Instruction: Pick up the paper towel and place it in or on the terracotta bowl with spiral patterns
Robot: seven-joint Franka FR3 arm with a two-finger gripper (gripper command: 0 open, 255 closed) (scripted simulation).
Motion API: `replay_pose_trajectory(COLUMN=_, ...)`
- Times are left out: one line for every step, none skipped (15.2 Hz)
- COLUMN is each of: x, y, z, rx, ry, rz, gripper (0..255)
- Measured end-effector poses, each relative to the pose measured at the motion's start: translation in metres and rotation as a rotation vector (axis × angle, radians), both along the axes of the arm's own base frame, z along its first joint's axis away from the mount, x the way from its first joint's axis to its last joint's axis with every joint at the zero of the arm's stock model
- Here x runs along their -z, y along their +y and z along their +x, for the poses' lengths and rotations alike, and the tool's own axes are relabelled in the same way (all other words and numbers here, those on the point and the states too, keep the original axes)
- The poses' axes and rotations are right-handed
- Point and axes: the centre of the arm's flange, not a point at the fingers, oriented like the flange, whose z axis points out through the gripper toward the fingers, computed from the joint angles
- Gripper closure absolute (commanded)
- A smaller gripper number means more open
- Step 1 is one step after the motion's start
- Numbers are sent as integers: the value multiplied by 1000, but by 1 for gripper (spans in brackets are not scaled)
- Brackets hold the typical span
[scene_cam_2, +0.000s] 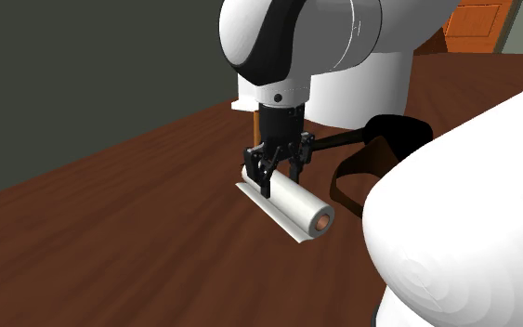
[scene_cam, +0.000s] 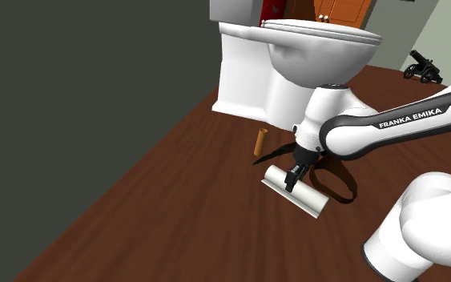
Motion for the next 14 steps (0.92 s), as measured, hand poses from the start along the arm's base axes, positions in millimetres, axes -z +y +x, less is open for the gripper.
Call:
replay_pose_trajectory(x=0, y=0, z=0, rx=0, ry=0, rz=0, gripper=255)
replay_pose_trajectory(x=0, y=0, z=0, rx=0, ry=0, rz=0, gripper=255)
replay_pose_trajectory(x=0, y=0, z=0, rx=0, ry=0, rz=0, gripper=255)
replay_pose_trajectory(x=0, y=0, z=0, rx=0, ry=0, rz=0, gripper=255)
replay_pose_trajectory(x=0, y=0, z=0, rx=0, ry=0, rz=0, gripper=255)
replay_pose_trajectory(x=0, y=0, z=0, rx=0, ry=0, rz=0, gripper=255)
replay_pose_trajectory(x=0, y=0, z=0, rx=0, ry=0, rz=0, gripper=255)
replay_pose_trajectory(x=0, y=0, z=0, rx=0, ry=0, rz=0, gripper=255)
replay_pose_trajectory(x=-2, y=0, z=0, rx=0, ry=0, rz=0, gripper=255)
replay_pose_trajectory(x=-6, y=0, z=-1, rx=0, ry=0, rz=0, gripper=255)
replay_pose_trajectory(x=-10, y=0, z=0, rx=0, ry=0, rz=0, gripper=255)
replay_pose_trajectory(x=-17, y=0, z=0, rx=0, ry=-1, rz=0, gripper=255)
replay_pose_trajectory(x=-21, y=-1, z=1, rx=0, ry=0, rz=0, gripper=255)
replay_pose_trajectory(x=-26, y=0, z=1, rx=0, ry=-1, rz=0, gripper=255)
